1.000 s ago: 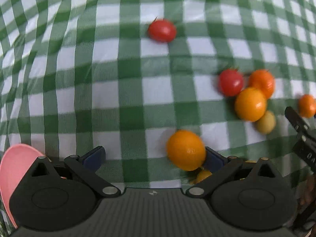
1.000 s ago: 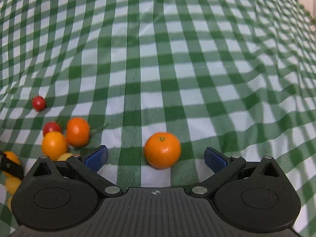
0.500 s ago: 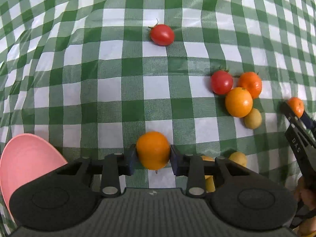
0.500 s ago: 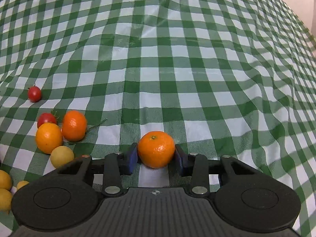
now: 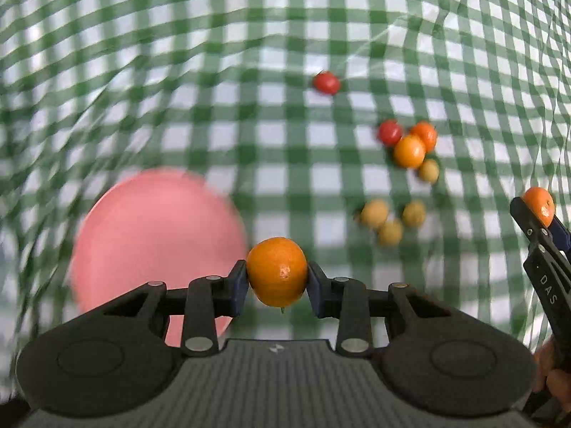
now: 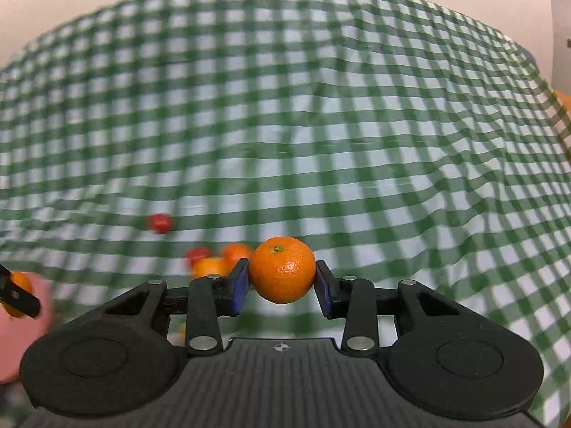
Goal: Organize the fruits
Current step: 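Grasp a mandarin with the right gripper while the left gripper grasps another mandarin, then carry both mandarins over the pink plate and open both grippers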
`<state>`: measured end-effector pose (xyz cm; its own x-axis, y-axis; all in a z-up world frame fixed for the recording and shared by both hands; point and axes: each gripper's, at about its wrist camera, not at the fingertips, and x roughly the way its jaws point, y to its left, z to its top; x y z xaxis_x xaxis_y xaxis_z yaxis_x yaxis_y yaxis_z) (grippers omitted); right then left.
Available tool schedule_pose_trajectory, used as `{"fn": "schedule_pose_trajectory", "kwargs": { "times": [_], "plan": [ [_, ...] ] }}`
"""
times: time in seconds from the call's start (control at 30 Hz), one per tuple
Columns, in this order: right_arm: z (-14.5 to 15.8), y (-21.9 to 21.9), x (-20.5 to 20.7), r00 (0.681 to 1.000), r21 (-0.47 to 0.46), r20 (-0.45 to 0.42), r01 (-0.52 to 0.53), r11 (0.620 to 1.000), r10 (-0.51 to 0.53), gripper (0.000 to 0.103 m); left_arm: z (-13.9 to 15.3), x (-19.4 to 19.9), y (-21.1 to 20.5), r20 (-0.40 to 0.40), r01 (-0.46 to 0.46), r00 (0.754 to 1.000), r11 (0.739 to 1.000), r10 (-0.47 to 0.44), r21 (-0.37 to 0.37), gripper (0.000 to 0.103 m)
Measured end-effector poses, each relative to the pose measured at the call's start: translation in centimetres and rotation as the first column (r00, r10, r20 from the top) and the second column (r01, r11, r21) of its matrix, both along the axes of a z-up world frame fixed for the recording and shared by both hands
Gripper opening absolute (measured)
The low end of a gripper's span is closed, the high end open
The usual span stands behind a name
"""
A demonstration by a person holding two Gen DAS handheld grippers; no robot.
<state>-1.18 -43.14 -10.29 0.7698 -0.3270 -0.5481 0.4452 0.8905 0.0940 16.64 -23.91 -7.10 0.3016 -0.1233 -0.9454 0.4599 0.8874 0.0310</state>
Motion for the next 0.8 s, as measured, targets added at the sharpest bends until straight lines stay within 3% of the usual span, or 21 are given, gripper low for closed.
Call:
{"fn": "schedule_pose_trajectory", "kwargs": {
  "times": [0.17, 0.43, 0.8],
  "plan": [
    [1.6, 6.6, -2.7, 0.996, 0.06, 0.004, -0.09, 0.994, 0.09, 0.04, 1.2, -3.7, 6.7, -0.004, -0.036, 0.999, 0.999, 0.036, 0.011, 0.039],
    [4.2, 16.4, -5.8, 0.974, 0.094, -0.019, -0.224, 0.97, 0.227, 0.04, 2.8, -7.7, 16.8, 0.019, -0.113, 0.993, 0.993, 0.114, -0.036, 0.039],
    [9.2, 21.6, -7.6, 0.962, 0.017, 0.011, -0.272, 0.962, 0.272, 0.04, 6.0, -10.6, 21.3, 0.088, -0.127, 0.986, 0.977, 0.144, -0.169, 0.039]
  ]
}}
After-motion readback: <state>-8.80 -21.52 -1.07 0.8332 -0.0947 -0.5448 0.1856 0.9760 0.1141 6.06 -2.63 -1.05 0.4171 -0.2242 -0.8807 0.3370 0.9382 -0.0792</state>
